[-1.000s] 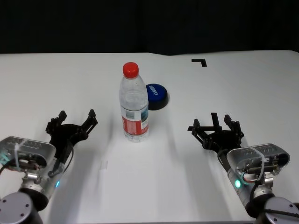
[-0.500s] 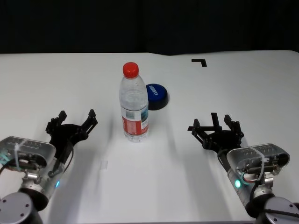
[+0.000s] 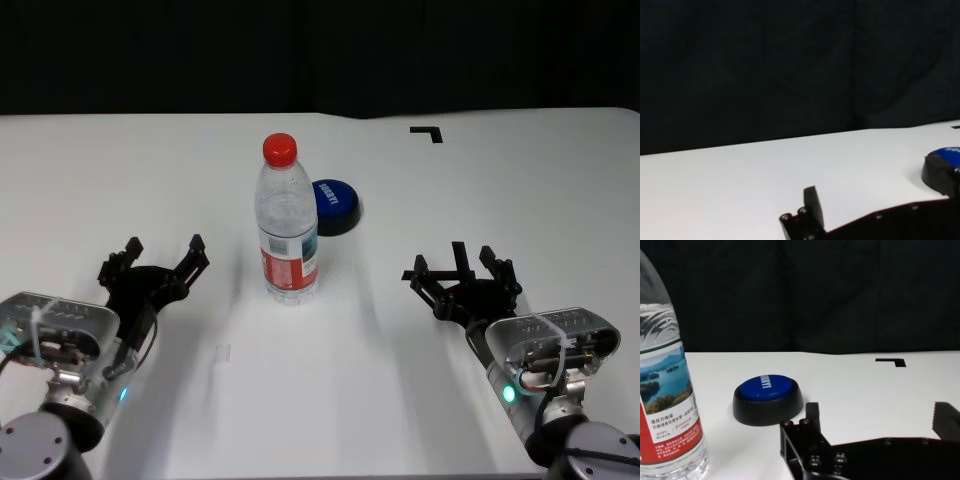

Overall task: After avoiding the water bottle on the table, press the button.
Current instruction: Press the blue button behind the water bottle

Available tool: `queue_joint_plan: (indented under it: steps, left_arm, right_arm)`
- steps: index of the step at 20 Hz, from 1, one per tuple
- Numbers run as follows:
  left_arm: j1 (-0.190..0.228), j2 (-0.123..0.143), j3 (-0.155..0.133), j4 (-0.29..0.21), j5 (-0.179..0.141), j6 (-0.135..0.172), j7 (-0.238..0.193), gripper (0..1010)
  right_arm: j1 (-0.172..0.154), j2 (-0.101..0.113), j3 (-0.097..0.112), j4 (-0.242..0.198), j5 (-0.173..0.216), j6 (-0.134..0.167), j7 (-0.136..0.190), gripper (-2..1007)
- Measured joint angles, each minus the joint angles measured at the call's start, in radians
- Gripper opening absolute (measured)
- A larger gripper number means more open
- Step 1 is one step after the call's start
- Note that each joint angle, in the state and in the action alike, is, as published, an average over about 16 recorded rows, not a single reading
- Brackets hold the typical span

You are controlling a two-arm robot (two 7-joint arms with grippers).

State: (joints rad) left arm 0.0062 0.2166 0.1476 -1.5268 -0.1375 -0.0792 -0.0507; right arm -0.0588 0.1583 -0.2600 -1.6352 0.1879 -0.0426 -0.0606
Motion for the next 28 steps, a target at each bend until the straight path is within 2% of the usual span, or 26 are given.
queue_joint_plan:
  steps: [28]
  left_arm:
    - [0.000,0.000,-0.002,0.000,0.000,-0.001,-0.004,1003]
  right_arm:
    - [0.000,0.000,0.000,0.000,0.000,0.000,0.000,1003]
